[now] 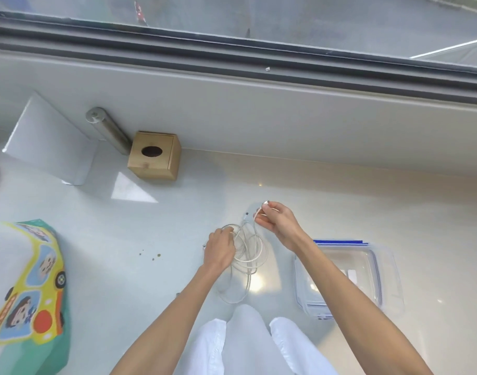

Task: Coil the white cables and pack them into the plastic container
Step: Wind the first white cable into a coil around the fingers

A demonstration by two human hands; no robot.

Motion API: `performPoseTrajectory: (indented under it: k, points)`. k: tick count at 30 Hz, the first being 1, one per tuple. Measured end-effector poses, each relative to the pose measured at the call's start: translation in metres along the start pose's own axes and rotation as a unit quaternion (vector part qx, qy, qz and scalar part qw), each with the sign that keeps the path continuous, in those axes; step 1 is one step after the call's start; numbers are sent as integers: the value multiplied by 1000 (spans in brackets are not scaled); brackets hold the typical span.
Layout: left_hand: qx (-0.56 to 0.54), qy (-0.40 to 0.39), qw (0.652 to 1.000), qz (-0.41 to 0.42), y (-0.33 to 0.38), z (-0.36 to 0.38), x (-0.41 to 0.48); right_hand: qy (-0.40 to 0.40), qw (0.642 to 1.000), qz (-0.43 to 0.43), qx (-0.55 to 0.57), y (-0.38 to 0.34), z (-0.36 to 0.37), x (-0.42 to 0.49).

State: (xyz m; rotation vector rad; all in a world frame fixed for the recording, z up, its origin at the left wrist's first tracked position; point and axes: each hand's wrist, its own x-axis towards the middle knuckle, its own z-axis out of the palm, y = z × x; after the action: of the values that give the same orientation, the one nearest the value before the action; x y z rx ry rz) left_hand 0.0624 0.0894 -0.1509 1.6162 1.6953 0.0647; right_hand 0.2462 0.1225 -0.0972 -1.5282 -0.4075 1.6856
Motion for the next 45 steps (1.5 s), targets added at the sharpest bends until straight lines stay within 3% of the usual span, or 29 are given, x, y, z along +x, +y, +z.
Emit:
performPoseTrajectory:
  k: [4, 5, 8, 10, 13, 15, 16, 17, 18, 19, 20, 22, 25, 27, 28, 29, 31, 33, 35, 37, 39, 42, 45]
  points:
    - [-151, 126, 978, 64, 37, -40, -16, -16, 996, -70, -58, -21, 19, -26]
    - [-190, 123, 970, 93, 51, -51, -21, -19, 993, -93, -74, -29, 22, -34]
    - [-310, 2, 941, 136, 87, -79, -41, -31, 982, -161, -88, -53, 29, -63]
    - [-301, -7, 943, 143, 100, -89, -56, -29, 971, -215, -102, -70, 34, -84]
    - [-101, 153, 969, 166, 111, -97, -79, 17, 935, -334, -118, -92, 38, -116]
    - [-113, 261, 943, 173, 121, -107, -101, 62, 905, -400, -127, -105, 40, -141]
    - [-151, 275, 934, 172, 125, -112, -112, 71, 891, -430, -125, -110, 40, -153]
    - [-220, 235, 933, 158, 130, -120, -122, 67, 877, -459, -126, -112, 42, -166]
    - [-320, 133, 929, 133, 138, -130, -131, 54, 861, -486, -139, -112, 44, -179]
    - [-418, -1, 901, 112, 145, -140, -138, 38, 844, -509, -164, -108, 47, -191]
    - [-498, -118, 854, 98, 151, -151, -144, 23, 821, -533, -203, -102, 49, -201]
    - [-586, -249, 766, 91, 156, -169, -160, 5, 762, -584, -279, -86, 49, -218]
    - [-602, -326, 724, 82, 156, -183, -178, 41, 660, -668, -342, -71, 37, -234]
    - [-580, -351, 731, 82, 155, -187, -186, 72, 566, -718, -400, -67, 28, -242]
    - [-562, -353, 743, 85, 155, -188, -189, 69, 539, -726, -422, -65, 25, -245]
    - [-539, -345, 763, 92, 156, -188, -192, 57, 536, -721, -435, -62, 21, -248]
    - [-478, -303, 817, 112, 158, -187, -198, 27, 582, -694, -423, -57, 14, -257]
    - [-416, -249, 864, 135, 160, -186, -206, 19, 677, -651, -341, -56, 7, -263]
    - [-402, -226, 872, 161, 163, -187, -213, 15, 775, -581, -250, -64, 7, -263]
    - [-451, -252, 836, 185, 169, -195, -220, -24, 845, -500, -187, -77, 16, -259]
    - [-522, -300, 772, 205, 179, -207, -226, -80, 880, -452, -123, -84, 32, -256]
    - [-597, -358, 678, 237, 195, -231, -229, -153, 896, -413, -57, -78, 55, -254]
    - [-595, -351, 665, 285, 204, -256, -224, -161, 904, -389, -77, -62, 66, -252]
